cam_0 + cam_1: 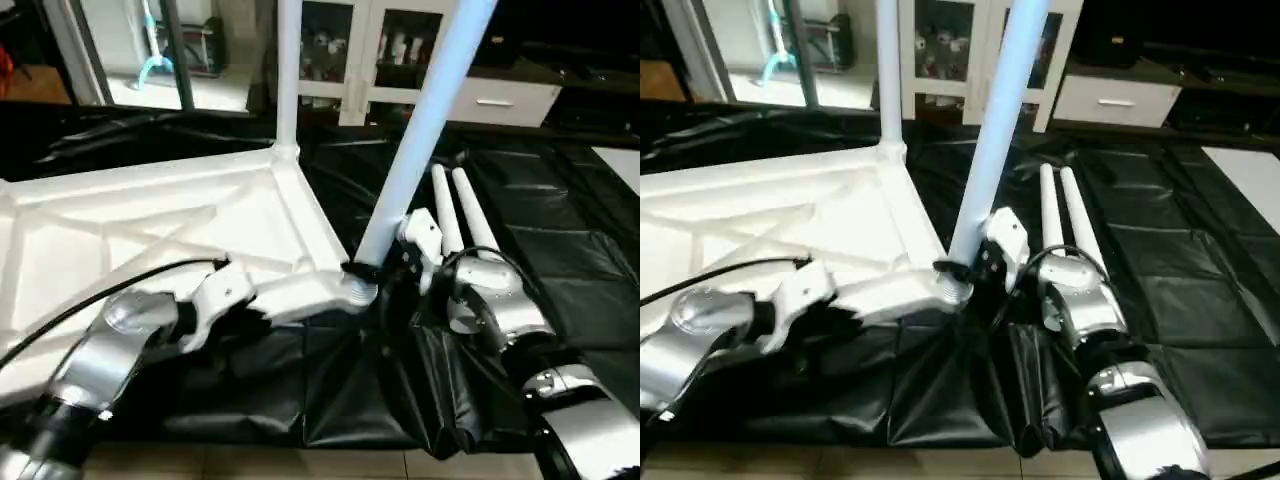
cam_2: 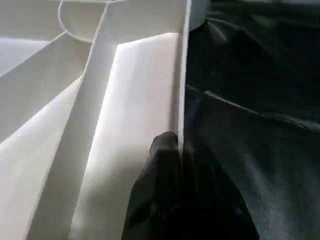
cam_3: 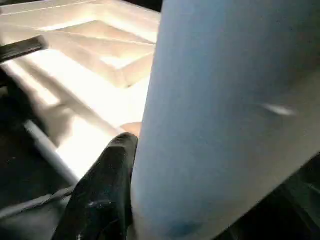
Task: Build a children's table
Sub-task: Insert table leg to table base
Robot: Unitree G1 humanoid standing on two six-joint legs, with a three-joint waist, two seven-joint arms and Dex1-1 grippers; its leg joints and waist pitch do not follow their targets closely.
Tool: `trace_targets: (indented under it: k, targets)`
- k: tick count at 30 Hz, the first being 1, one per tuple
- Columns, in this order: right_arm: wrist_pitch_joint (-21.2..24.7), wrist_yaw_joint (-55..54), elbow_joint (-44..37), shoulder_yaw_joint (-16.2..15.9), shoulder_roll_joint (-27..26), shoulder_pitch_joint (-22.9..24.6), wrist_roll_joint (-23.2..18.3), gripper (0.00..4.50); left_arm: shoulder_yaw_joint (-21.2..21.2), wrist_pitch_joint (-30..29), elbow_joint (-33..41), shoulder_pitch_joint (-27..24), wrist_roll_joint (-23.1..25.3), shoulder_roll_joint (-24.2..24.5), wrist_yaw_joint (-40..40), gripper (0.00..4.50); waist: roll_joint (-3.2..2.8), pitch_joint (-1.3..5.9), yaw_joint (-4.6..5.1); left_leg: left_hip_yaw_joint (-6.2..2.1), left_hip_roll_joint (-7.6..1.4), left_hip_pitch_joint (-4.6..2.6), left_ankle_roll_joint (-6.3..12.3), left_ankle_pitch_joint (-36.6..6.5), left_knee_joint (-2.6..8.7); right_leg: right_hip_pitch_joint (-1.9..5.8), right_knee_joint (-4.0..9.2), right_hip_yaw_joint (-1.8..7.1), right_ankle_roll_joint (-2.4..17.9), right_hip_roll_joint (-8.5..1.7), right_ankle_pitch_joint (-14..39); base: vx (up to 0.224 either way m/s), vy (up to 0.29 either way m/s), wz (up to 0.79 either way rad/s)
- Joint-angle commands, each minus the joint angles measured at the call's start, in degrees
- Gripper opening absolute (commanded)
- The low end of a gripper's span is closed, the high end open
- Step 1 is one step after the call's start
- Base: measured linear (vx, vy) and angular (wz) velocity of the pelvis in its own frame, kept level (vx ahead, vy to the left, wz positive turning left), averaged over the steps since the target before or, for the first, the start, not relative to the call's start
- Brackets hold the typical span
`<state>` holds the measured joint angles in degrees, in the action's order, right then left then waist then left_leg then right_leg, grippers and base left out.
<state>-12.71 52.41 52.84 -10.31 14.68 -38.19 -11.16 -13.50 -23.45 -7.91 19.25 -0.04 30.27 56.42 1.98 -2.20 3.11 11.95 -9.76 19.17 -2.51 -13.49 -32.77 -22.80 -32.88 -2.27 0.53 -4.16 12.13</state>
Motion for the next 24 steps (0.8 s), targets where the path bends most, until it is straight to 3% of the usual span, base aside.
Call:
trace_targets:
  k: [1, 3, 4, 6, 7, 8, 10, 12, 13, 14, 16, 18, 19, 21, 23, 24]
  targets:
    - [2.1, -9.96, 7.14, -3.5, -0.45, 4.11, 9.06, 1.96, -1.06, -2.63, 3.12, 2.16, -1.02, -3.33, -2.68, 0.0, -0.9, 0.37, 0.3, -2.84, -4.14, -0.54, -2.17, -28.41, 5.48, -0.81, 5.56, 2.91, 8.42, -4.0, 30.95, 0.0, 0.0, 0.0]
    - [3.09, -12.57, 7.21, -3.2, -1.64, 4.01, 9.01, 1.96, -0.88, -5.68, 3.01, 3.57, -0.73, -5.25, -4.89, 0.0, -0.92, 0.32, 0.2, -2.89, -4.17, -0.55, -2.24, -27.9, 5.52, -0.83, 5.66, 2.92, 8.43, -4.04, 30.46, 0.0, 0.0, 0.0]
    - [4.75, -17.69, 7.51, -3.4, -4.05, 3.81, 9.73, 1.96, -0.03, -10.35, 1.19, 6.82, 1.01, -9.94, -11.39, 0.0, -1.05, 0.39, 0.35, -2.84, -4.28, -0.3, -2.59, -26.37, 5.64, -0.58, 5.39, 2.94, 9.1, -4.03, 27.68, 0.0, 0.0, 0.0]
    - [5.67, -20.57, 7.78, -3.6, -5.32, 3.6, 10.3, 1.96, 0.38, -12.58, -0.08, 8.58, 1.9, -12.39, -14.86, 0.0, -0.92, 0.59, 0.16, -2.45, -4.12, -0.53, -3.22, -24.21, 5.4, -0.72, 5.3, 2.89, 9.93, -3.83, 24.51, 0.0, 0.0, 0.0]
    - [6.06, -22.18, 8.04, -3.84, -6.01, 3.39, 10.74, 1.93, 0.76, -13.6, -1.12, 9.67, 2.32, -13.89, -16.93, 0.0, -1.01, 0.65, 0.04, -2.47, -4.08, -0.01, -3.34, -22.47, 5.39, -0.18, 5.06, 2.84, 10.54, -3.96, 22.05, 0.0, 0.0, 0.0]
    - [6.62, -24.6, 8.52, -3.86, -7.1, 3.02, 11.05, 1.89, 1.52, -14.84, -2.63, 11.18, 2.94, -16.11, -20.18, 0.0, -0.93, 0.97, 0.01, -2.29, -4.1, 0.2, -2.6, -20.31, 5.24, 0.22, 4.75, 2.83, 11.23, -4.0, 18.57, 0.0, 0.0, 0.0]
    - [7.23, -28.01, 9.41, -4.33, -8.64, 2.33, 11.96, 1.87, 2.89, -16.21, -5.04, 13.46, 3.85, -19.47, -25.43, 0.0, -1.12, 0.97, -0.23, -1.9, -3.91, -0.08, -1.93, -19.05, 4.86, -0.03, 4.8, 2.87, 11.79, -3.89, 16.17, 0.0, 0.0, 0.0]
    - [7.49, -30.64, 10.42, -4.42, -9.97, 1.72, 12.27, 1.86, 3.65, -16.65, -6.86, 15.09, 4.32, -21.7, -28.95, 0.0, -0.93, 0.79, -0.29, -1.54, -3.61, -0.22, -0.58, -19.78, 4.57, -0.27, 5.19, 2.85, 11.58, -3.84, 18.08, 0.0, 0.0, 0.0]
    - [8.42, -33.7, 11.64, -2.88, -11.83, 1.07, 10.94, 1.86, 4.05, -16.57, -8.35, 16.46, 4.39, -23.68, -31.25, 0.0, -0.8, 0.88, -0.06, -1.78, -3.62, 0.35, -0.19, -18.65, 4.68, 0.23, 4.98, 2.77, 11.35, -3.91, 17.74, 0.0, 0.0, 0.0]
    - [9.0, -34.77, 12.13, -1.72, -12.67, 0.83, 9.89, 1.86, 4.09, -16.71, -8.53, 16.84, 4.43, -24.33, -31.74, 0.0, -0.8, 1.27, -0.31, -1.82, -3.75, 0.38, 0.27, -15.95, 4.59, 0.65, 4.53, 2.67, 11.48, -3.89, 14.34, 0.0, 0.0, 0.0]
    - [9.29, -35.15, 12.41, -0.3, -13.21, 0.65, 9.09, 1.86, 4.08, -17.21, -8.05, 16.85, 4.43, -24.61, -31.29, 0.0, -0.75, 1.18, -0.43, -1.61, -3.84, 0.69, 1.67, -12.59, 4.42, 0.91, 4.03, 2.67, 12.71, -3.84, 9.25, 0.058, -0.003, 0.05]
    - [9.03, -34.98, 12.43, 1.16, -13.31, 0.47, 8.68, 1.86, 4.24, -17.98, -6.99, 16.46, 4.42, -24.39, -30.58, 0.0, -0.75, 1.23, -0.34, -1.62, -3.9, 0.96, 2.56, -11.64, 4.31, 1.21, 3.73, 2.67, 13.53, -3.99, 7.98, 0.028, -0.002, 0.02]
    - [8.27, -34.07, 12.06, 2.75, -13.37, 0.38, 7.56, 1.86, 4.02, -17.92, -6.13, 15.83, 4.29, -23.51, -29.49, 0.0, -0.55, 1.19, -0.41, -1.63, -3.95, 0.94, 2.83, -11.3, 4.3, 1.21, 3.7, 2.62, 13.66, -4.0, 7.71, 0.058, -0.005, 0.01]
    - [7.29, -30.83, 11.11, 6.03, -13.08, -0.12, 4.7, 1.86, 2.65, -15.45, -4.42, 14.04, 3.53, -20.73, -25.87, 0.0, -0.76, 1.49, -0.4, -1.63, -4.02, 0.98, 3.47, -9.13, 4.09, 1.54, 3.12, 2.57, 14.5, -4.04, 4.56, 0.057, -0.004, -0.01]
    - [7.19, -25.41, 10.05, 7.95, -11.78, -0.8, 2.06, 1.86, 0.26, -13.99, -1.75, 11.28, 3.07, -16.83, -20.56, 0.0, -0.85, 1.77, -0.32, -1.55, -4.0, 1.35, 6.93, -3.25, 3.56, 2.14, 2.09, 2.45, 16.93, -4.12, -3.53, 0.0, 0.0, 0.0]
    - [7.19, -25.41, 10.05, 7.95, -11.78, -0.8, 2.06, 1.86, 0.26, -13.99, -1.75, 11.28, 3.07, -16.83, -20.56, 0.0, -0.89, 1.77, -0.19, -1.61, -4.04, 1.59, 7.57, -2.51, 3.51, 2.3, 1.87, 2.44, 17.4, -4.18, -4.59, 0.0, 0.0, 0.0]
